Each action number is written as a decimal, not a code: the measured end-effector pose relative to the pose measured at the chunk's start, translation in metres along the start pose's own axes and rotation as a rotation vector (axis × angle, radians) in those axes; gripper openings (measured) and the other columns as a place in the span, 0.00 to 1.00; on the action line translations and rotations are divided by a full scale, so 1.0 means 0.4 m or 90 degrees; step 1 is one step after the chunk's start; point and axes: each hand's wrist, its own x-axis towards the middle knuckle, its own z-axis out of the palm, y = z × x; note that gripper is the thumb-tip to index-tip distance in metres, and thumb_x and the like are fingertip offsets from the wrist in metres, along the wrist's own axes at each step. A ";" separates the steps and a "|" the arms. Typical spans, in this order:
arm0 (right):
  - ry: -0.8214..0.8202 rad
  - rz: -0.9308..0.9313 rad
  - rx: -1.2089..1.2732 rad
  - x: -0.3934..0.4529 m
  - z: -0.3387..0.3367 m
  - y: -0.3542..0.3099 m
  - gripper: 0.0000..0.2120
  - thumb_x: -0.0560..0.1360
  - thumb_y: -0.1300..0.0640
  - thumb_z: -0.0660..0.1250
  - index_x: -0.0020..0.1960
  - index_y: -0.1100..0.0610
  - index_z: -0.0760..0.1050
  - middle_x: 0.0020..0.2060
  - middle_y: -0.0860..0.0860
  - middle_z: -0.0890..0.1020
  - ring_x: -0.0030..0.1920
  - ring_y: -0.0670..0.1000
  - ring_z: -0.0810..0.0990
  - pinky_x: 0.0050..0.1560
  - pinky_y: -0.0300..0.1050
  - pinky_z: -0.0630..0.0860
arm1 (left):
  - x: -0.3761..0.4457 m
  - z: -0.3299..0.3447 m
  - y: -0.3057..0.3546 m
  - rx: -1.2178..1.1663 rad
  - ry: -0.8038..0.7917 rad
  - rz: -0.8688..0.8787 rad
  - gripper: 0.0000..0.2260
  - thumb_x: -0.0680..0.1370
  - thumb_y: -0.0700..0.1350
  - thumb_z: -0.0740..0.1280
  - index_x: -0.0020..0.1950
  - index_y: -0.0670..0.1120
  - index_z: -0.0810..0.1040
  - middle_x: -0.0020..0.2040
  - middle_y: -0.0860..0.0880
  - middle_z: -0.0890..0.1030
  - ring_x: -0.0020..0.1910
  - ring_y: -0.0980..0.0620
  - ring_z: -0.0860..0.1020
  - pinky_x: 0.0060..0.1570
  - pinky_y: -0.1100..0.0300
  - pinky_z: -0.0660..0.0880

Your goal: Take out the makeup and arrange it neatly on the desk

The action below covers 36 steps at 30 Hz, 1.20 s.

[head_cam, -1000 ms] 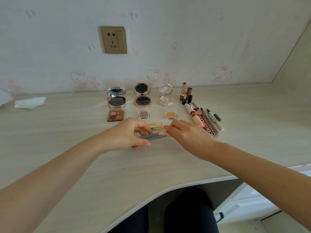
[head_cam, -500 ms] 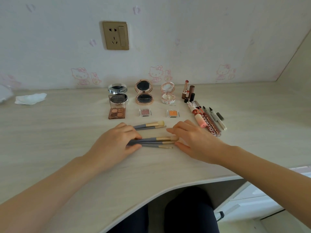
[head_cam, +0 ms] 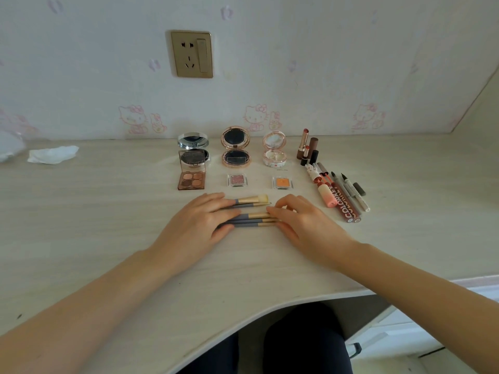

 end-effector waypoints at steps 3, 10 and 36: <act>0.023 0.012 0.008 0.024 0.006 -0.001 0.13 0.77 0.64 0.66 0.61 0.63 0.78 0.52 0.60 0.78 0.49 0.60 0.78 0.47 0.52 0.77 | 0.012 0.011 -0.010 -0.022 -0.001 -0.048 0.13 0.77 0.43 0.68 0.62 0.47 0.80 0.65 0.49 0.77 0.67 0.46 0.72 0.68 0.56 0.66; 0.034 0.069 0.033 0.038 0.022 -0.002 0.17 0.78 0.67 0.60 0.66 0.63 0.72 0.59 0.60 0.74 0.57 0.61 0.74 0.56 0.52 0.73 | 0.025 0.025 -0.023 -0.084 -0.021 -0.085 0.16 0.79 0.43 0.64 0.68 0.47 0.75 0.68 0.51 0.74 0.68 0.52 0.71 0.69 0.62 0.63; 0.014 0.148 0.000 -0.038 -0.027 0.016 0.22 0.80 0.57 0.59 0.73 0.56 0.64 0.70 0.49 0.68 0.70 0.48 0.65 0.65 0.42 0.69 | -0.011 0.000 -0.020 -0.056 0.035 -0.135 0.17 0.79 0.45 0.64 0.68 0.51 0.74 0.67 0.56 0.74 0.70 0.57 0.67 0.67 0.66 0.61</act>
